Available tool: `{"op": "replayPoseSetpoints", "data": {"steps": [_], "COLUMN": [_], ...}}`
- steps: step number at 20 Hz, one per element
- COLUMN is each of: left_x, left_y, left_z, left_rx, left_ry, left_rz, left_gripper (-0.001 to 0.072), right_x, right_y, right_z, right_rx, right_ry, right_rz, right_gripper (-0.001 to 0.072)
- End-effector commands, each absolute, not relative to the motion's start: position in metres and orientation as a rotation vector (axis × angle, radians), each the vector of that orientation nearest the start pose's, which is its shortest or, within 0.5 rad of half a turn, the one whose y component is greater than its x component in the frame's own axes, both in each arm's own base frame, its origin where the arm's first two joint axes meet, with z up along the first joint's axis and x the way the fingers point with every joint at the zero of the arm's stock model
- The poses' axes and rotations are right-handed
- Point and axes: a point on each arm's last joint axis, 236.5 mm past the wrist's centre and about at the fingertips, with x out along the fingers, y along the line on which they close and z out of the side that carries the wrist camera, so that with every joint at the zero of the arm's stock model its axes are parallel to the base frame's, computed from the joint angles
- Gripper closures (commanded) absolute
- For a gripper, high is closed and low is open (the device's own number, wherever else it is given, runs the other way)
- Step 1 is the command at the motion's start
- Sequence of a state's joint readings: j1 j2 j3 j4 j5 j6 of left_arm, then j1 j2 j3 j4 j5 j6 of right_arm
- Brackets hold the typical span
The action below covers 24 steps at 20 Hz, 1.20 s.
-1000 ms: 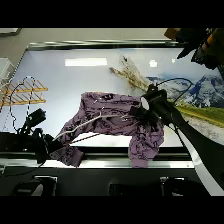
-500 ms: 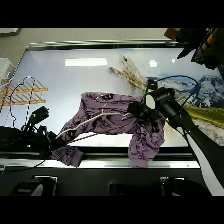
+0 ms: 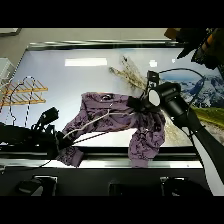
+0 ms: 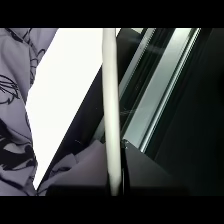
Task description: Fold the clothes and pants, and hang the long-sleeved shirts on hangers.
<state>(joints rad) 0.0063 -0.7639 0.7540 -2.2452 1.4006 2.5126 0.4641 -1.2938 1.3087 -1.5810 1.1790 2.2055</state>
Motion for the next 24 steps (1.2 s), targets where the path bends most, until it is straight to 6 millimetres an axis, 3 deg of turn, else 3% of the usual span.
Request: {"op": "replayPoseSetpoints", "data": {"steps": [1, 8, 12, 18, 24], "left_x": [0.227, 0.252, 0.253, 0.259, 0.272], "left_y": [-0.153, -0.175, -0.195, -0.225, -0.235], "left_z": [0.055, 0.051, 0.047, 0.041, 0.036], "left_rx": [0.225, 0.204, 0.214, 0.194, 0.176], "left_ry": [0.972, 0.91, 0.89, 0.861, 0.841], "left_rz": [-1.021, -1.011, -1.045, -1.073, -1.051], "left_gripper": [0.068, 0.0681, 0.068, 0.0681, 0.0681], "right_x": [0.371, 0.341, 0.334, 0.331, 0.329], "right_y": [0.186, 0.192, 0.206, 0.21, 0.21], "right_z": [0.077, 0.096, 0.101, 0.102, 0.101], "right_rx": [0.251, 0.24, 0.237, 0.229, 0.214], "right_ry": [1.185, 1.234, 1.24, 1.248, 1.254], "right_rz": [0.073, 0.164, 0.25, 0.279, 0.29], "right_gripper": [0.0663, 0.0663, 0.0663, 0.0663, 0.0663]}}
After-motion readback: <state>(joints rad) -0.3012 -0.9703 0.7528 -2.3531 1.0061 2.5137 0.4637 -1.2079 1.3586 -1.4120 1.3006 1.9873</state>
